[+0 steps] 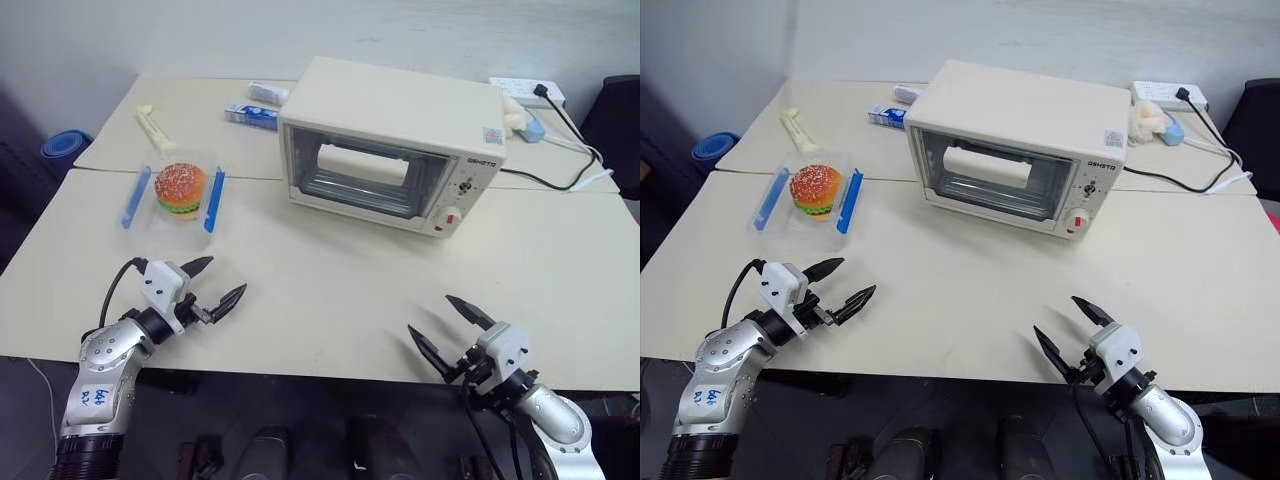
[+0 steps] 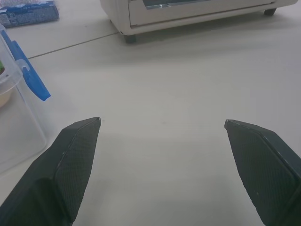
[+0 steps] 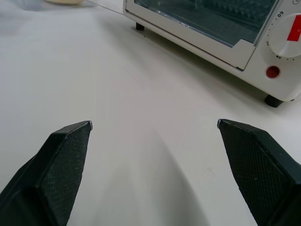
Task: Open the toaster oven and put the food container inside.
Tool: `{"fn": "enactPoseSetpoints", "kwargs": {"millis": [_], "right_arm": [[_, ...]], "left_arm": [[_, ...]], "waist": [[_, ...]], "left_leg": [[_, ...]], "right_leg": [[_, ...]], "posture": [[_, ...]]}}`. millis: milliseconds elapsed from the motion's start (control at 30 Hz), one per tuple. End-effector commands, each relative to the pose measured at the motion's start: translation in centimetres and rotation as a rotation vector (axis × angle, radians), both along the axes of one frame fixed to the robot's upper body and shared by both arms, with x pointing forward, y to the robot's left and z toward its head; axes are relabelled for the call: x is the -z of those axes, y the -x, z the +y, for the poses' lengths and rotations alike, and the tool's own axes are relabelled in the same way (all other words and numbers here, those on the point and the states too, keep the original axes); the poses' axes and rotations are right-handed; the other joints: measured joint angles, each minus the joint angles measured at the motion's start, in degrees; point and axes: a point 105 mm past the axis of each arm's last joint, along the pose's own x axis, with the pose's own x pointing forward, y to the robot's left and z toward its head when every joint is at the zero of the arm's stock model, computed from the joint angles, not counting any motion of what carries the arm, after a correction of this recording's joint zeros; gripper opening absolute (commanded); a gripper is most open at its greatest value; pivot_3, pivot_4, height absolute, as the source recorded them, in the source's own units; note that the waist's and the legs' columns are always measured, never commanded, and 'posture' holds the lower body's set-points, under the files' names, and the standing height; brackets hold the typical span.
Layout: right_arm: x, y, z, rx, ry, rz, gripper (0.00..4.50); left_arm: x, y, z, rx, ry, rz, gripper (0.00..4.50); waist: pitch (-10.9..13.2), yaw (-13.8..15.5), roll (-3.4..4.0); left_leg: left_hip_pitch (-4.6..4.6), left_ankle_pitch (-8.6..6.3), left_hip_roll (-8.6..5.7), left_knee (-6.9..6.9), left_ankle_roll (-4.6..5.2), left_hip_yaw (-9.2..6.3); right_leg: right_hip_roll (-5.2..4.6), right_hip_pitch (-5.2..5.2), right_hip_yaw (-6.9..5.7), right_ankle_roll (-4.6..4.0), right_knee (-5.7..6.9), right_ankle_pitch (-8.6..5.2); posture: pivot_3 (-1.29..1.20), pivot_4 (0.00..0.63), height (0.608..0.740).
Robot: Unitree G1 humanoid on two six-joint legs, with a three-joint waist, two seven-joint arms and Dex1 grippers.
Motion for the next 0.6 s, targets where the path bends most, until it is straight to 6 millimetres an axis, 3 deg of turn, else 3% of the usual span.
{"fn": "enactPoseSetpoints", "kwargs": {"millis": [33, 100, 200, 333, 500, 600], "right_arm": [[-1.4, -0.2, 0.3, -0.056, -0.003, -0.035, 4.46], [-2.6, -0.7, 0.9, -0.101, 0.002, -0.06, 4.46], [-6.0, -2.8, 1.9, -0.098, -0.094, -0.101, 4.46], [-9.4, -5.8, 3.2, -0.126, -0.138, -0.1, 4.46], [-12.5, -8.9, 4.8, -0.136, -0.157, -0.115, 4.46], [-13.5, -9.9, 5.6, -0.15, -0.161, -0.124, 4.46]], "left_arm": [[-0.9, 0.2, 0.1, 0.014, 0.008, -0.02, 4.5], [-1.4, 0.3, 0.2, 0.023, 0.063, -0.01, 4.5], [-3.6, 1.7, -0.4, 0.207, 0.196, 0.024, 4.5], [-7.3, 1.3, 0.0, 0.268, 0.219, -0.046, 4.5], [-10.8, 0.9, -0.7, 0.365, 0.22, -0.092, 4.5], [-11.2, 0.7, -1.0, 0.38, 0.223, -0.093, 4.5]], "waist": [[0.0, -0.01, 0.0], [0.0, -0.21, 0.0], [0.0, -0.7, 0.0], [0.0, -0.69, 0.0], [0.0, -0.27, 0.0], [0.0, -0.23, 0.0]], "left_leg": [[0.0, 0.0, 0.0, 0.0, 0.0, 0.0], [0.0, 0.0, 0.0, 0.0, 0.0, 0.0], [0.01, 0.02, 0.06, 0.0, -0.03, 0.02], [-0.05, 0.08, 0.08, 0.03, -0.14, -0.11], [-0.16, 0.16, 0.03, 0.04, -0.27, -0.12], [-0.21, 0.16, 0.0, 0.05, -0.28, -0.11]], "right_leg": [[0.0, 0.0, 0.0, 0.0, 0.0, 0.0], [0.0, 0.0, 0.0, 0.0, 0.01, 0.0], [0.04, -0.03, 0.01, 0.0, 0.06, 0.0], [0.04, -0.08, -0.07, -0.07, 0.12, -0.02], [0.03, -0.15, -0.1, -0.07, 0.08, -0.01], [0.01, -0.17, -0.1, -0.07, 0.02, -0.01]], "posture": [[0.0, 0.15, 0.74], [0.0, 0.15, 0.74], [0.0, 0.15, 0.74], [0.0, 0.15, 0.74], [0.0, 0.15, 0.74], [0.0, 0.15, 0.74]]}}
